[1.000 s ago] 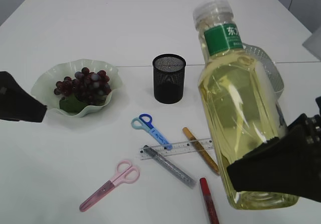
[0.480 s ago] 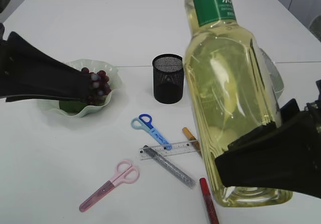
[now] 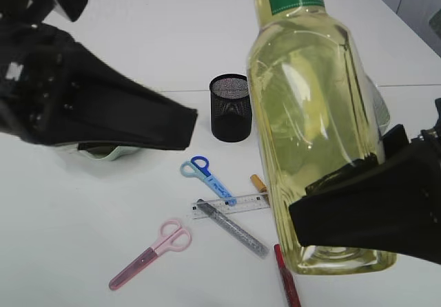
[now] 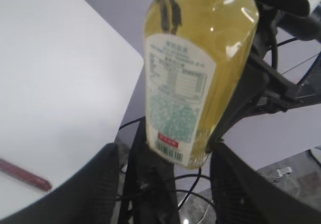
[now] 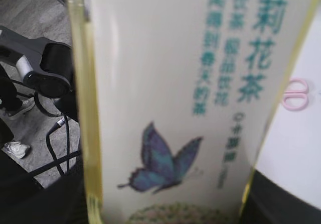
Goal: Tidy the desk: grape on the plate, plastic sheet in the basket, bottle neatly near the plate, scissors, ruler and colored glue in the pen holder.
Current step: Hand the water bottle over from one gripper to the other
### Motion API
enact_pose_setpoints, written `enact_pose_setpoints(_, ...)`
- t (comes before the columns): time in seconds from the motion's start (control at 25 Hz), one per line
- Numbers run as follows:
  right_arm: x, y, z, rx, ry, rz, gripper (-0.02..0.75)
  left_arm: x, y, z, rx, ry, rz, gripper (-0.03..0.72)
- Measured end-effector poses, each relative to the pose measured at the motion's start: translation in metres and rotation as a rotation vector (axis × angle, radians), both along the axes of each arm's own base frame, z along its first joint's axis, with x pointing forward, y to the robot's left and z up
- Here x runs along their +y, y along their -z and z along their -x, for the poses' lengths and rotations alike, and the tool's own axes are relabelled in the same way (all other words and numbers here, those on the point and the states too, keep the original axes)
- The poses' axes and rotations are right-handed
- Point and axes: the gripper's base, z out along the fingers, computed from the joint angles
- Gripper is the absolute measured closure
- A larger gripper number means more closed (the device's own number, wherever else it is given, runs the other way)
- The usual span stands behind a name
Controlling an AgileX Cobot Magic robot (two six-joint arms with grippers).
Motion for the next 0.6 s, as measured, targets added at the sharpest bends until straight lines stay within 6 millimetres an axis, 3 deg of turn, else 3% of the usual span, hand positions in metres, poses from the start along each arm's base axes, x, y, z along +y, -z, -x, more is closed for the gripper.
enact_pose_setpoints(0.24, 0.002, -0.004, 0.000, -0.008, -0.010, -0.042, 0.326, -0.016, -0.012, -0.015, -0.020, 0.000, 0.142, 0.249)
enact_pose_setpoints(0.6, 0.003, -0.007, 0.001, -0.020, -0.025, -0.083, 0.326, -0.021, -0.014, -0.024, -0.039, -0.003, 0.167, 0.183)
